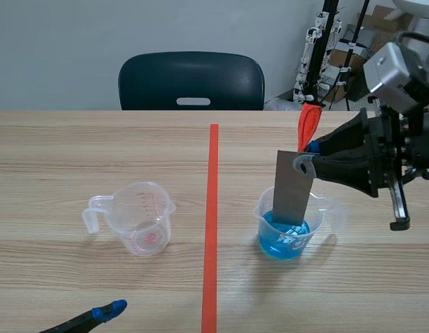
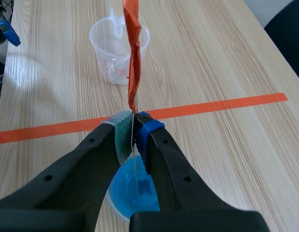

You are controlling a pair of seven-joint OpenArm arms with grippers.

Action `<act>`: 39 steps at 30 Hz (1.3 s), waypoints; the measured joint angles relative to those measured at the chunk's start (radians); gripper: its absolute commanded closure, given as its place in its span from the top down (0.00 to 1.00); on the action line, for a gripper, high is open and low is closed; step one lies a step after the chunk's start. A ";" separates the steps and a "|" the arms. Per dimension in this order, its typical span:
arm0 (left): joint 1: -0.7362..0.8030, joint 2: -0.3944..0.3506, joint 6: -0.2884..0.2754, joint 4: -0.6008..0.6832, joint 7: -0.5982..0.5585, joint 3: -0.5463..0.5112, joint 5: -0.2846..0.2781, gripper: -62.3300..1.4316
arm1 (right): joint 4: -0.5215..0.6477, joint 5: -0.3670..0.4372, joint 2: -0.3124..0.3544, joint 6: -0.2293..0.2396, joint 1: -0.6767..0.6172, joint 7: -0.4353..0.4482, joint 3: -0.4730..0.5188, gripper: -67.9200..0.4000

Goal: Do the redox reaction experiment. lower the plate into the blue solution

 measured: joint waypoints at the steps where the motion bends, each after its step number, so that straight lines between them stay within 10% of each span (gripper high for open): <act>1: 0.000 0.000 0.000 0.001 0.000 0.000 0.000 0.89 | -0.011 -0.017 0.000 0.000 -0.002 0.015 0.000 0.01; 39: 0.000 0.000 -0.023 0.023 0.000 0.000 -0.048 0.89 | -0.278 -0.232 -0.150 0.000 -0.002 0.300 -0.035 0.01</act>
